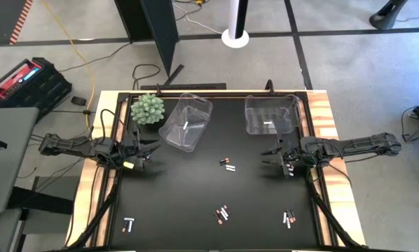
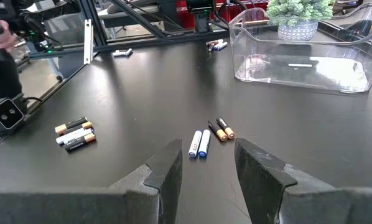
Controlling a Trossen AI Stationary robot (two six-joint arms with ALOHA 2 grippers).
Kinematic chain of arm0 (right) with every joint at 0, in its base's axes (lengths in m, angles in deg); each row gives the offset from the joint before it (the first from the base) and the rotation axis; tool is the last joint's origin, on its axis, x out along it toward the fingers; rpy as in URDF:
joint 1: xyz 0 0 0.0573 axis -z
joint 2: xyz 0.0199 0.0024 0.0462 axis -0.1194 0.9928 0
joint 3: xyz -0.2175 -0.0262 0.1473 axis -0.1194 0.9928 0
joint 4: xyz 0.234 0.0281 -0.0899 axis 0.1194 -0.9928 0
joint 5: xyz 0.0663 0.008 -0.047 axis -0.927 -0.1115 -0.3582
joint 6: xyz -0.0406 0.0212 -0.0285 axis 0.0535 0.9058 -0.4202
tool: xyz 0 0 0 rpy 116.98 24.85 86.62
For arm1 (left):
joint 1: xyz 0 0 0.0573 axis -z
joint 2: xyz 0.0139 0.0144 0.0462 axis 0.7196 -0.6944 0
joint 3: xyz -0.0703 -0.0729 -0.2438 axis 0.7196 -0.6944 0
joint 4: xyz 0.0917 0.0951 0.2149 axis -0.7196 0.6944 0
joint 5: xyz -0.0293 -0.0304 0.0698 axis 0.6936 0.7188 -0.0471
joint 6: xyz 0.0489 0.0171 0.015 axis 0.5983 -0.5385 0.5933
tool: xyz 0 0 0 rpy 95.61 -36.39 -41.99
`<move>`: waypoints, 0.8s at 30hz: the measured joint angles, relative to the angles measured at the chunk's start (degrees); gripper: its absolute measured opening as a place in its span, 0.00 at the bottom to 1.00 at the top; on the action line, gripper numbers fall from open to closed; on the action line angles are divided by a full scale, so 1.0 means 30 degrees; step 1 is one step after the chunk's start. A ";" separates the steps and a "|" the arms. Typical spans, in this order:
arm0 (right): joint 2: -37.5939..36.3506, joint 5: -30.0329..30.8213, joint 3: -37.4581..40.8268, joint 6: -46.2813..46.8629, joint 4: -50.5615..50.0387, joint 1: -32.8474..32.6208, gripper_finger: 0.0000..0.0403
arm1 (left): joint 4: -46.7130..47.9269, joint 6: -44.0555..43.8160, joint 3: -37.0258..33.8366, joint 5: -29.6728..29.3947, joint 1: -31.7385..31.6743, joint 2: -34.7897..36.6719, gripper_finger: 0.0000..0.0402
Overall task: Sort batteries
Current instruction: Adjust the left transparent bin
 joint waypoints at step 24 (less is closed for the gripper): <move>0.0000 0.0000 0.0000 0.0000 -0.0007 -0.0004 0.41 | 0.0603 -1.3219 0.0811 -0.5039 -0.1475 -0.0948 0.27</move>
